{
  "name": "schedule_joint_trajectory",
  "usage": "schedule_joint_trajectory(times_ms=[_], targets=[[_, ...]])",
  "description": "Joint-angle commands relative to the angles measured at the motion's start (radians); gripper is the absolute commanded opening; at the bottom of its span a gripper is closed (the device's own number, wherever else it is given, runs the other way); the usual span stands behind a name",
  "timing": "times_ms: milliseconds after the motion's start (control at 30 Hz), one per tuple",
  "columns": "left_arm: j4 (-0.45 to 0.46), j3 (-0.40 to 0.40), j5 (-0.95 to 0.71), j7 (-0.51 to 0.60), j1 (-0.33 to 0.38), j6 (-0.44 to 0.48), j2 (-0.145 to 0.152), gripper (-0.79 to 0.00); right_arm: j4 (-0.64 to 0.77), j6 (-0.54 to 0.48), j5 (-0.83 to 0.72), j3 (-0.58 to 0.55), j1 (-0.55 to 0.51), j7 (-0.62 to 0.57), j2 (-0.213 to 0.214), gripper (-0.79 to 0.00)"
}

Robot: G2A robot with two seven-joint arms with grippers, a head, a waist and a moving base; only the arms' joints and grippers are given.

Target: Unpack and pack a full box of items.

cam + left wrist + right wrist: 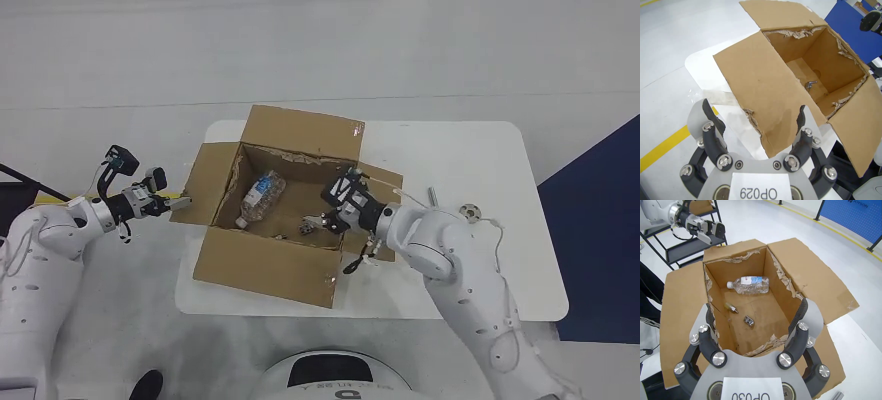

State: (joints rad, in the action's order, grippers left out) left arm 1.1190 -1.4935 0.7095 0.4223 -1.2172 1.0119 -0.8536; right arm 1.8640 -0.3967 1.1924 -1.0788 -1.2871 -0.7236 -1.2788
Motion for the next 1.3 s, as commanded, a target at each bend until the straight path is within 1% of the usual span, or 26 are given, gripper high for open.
schedule_joint_trajectory(times_ms=[0, 100, 200, 267, 300, 333, 367, 433, 567, 733, 833, 900, 933, 1200, 1233, 1267], targets=[[0.000, 0.000, 0.000, 0.000, 0.000, 0.000, 0.000, 0.000, -0.042, 0.088, 0.047, 0.098, 0.092, -0.144, -0.018, 0.000], [0.000, 0.000, 0.000, 0.000, 0.000, 0.000, 0.000, 0.000, -0.141, 0.190, 0.021, 0.206, 0.215, -0.263, -0.054, 0.000], [0.000, 0.000, 0.000, 0.000, 0.000, 0.000, 0.000, 0.000, -0.243, 0.245, -0.024, 0.286, 0.310, -0.337, -0.087, 0.000], [0.000, 0.000, 0.000, 0.000, 0.000, 0.000, 0.000, 0.000, -0.305, 0.257, -0.062, 0.320, 0.362, -0.376, -0.106, -0.077], [0.000, 0.000, 0.000, 0.000, 0.000, 0.000, 0.000, 0.000, -0.333, 0.255, -0.084, 0.339, 0.382, -0.390, -0.115, -0.157], [0.000, 0.000, 0.000, 0.000, 0.000, 0.000, 0.000, 0.000, -0.361, 0.250, -0.106, 0.355, 0.402, -0.403, -0.124, -0.209], [0.000, 0.000, 0.000, 0.000, 0.000, 0.000, 0.000, 0.000, -0.392, 0.254, -0.122, 0.371, 0.423, -0.414, -0.133, -0.283], [0.000, 0.000, 0.000, 0.000, 0.000, 0.000, 0.000, 0.000, -0.457, 0.274, -0.156, 0.404, 0.461, -0.437, -0.154, -0.394], [0.000, 0.000, 0.000, 0.000, 0.000, 0.000, 0.000, 0.000, -0.575, 0.264, -0.226, 0.464, 0.529, -0.458, -0.194, -0.416], [0.000, 0.000, 0.000, 0.000, 0.000, 0.000, 0.000, 0.000, -0.722, 0.258, -0.274, 0.527, 0.590, -0.482, -0.240, -0.428], [0.000, 0.000, 0.000, 0.000, 0.000, 0.000, 0.000, 0.000, -0.789, 0.252, -0.297, 0.552, 0.614, -0.480, -0.264, -0.428], [0.000, 0.000, 0.000, 0.000, 0.000, 0.000, 0.000, 0.000, -0.829, 0.244, -0.306, 0.565, 0.628, -0.486, -0.277, -0.406], [0.000, 0.000, 0.000, 0.000, 0.000, 0.000, 0.000, 0.000, -0.845, 0.242, -0.308, 0.570, 0.636, -0.487, -0.283, -0.409], [0.000, 0.000, 0.000, 0.000, 0.000, 0.000, 0.000, 0.000, -0.979, 0.206, -0.340, 0.602, 0.669, -0.502, -0.324, -0.449], [0.000, 0.000, 0.000, 0.000, 0.000, 0.000, 0.000, 0.000, -0.995, 0.201, -0.343, 0.605, 0.672, -0.501, -0.328, -0.486], [0.000, 0.000, 0.000, 0.000, 0.000, 0.000, 0.000, 0.000, -1.009, 0.197, -0.345, 0.607, 0.675, -0.498, -0.332, -0.502]])
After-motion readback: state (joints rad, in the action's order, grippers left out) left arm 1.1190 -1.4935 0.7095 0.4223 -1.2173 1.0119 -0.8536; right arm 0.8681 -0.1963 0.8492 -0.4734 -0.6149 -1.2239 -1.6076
